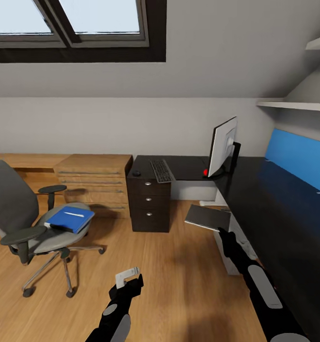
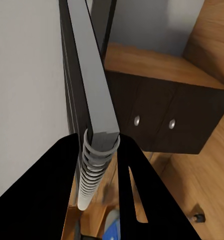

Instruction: In the bedroom, organize the workspace by keeping the computer under the desk, ensuring the monitor is on the desk, placing the keyboard on the desk next to the monitor, placing the mouse on the desk next to the keyboard, moving the folder from the swivel chair onto the desk next to the mouse, stacking the notebook on top of the folder with the pen on top of the notebook, and positioning the swivel chair next to the desk.

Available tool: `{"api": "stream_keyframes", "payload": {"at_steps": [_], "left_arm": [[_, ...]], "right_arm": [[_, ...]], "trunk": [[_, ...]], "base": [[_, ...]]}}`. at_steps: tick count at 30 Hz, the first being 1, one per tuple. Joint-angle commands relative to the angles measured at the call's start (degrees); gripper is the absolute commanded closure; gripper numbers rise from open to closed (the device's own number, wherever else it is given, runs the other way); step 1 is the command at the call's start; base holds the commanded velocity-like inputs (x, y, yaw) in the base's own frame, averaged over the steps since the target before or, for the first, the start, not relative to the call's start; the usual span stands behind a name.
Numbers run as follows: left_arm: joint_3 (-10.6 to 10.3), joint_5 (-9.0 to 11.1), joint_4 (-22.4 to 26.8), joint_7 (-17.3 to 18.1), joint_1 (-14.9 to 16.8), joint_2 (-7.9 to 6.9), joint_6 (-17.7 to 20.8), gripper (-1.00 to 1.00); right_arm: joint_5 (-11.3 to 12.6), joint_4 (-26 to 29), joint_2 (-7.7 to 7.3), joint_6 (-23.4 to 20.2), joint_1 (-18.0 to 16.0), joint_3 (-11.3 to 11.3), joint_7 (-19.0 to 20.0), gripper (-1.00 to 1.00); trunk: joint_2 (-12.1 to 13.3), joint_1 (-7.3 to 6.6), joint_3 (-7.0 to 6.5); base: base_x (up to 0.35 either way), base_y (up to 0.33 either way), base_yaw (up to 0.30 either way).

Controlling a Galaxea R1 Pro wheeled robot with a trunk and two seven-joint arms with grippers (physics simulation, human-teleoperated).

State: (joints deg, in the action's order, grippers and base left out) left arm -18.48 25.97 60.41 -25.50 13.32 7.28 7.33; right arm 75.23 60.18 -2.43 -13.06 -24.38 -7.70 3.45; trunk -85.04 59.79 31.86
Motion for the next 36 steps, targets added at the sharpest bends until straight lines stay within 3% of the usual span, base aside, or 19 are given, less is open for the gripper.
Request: {"api": "stream_keyframes", "payload": {"at_steps": [1,18,36], "left_arm": [[-0.1,0.3,0.1,-0.4,0.0,-0.04,0.2,-1.00],[0.0,0.4,0.0,-0.3,0.0,-0.12,0.1,-1.00],[-0.1,0.3,-0.3,-0.4,0.0,0.01,0.2,-1.00]], "right_arm": [[0.4,0.0,0.03,-0.3,0.0,-0.1,0.1,1.00],[0.2,-0.2,0.14,-0.1,0.0,0.0,0.2,1.00],[0.2,-0.3,0.14,-0.1,0.0,0.0,0.1,1.00]], "trunk": [[0.0,0.03,0.06],[0.0,0.03,0.06],[0.0,0.03,0.06]], "base": [[0.326,0.000,0.000],[0.307,0.171,0.000],[0.325,0.013,0.000]]}}
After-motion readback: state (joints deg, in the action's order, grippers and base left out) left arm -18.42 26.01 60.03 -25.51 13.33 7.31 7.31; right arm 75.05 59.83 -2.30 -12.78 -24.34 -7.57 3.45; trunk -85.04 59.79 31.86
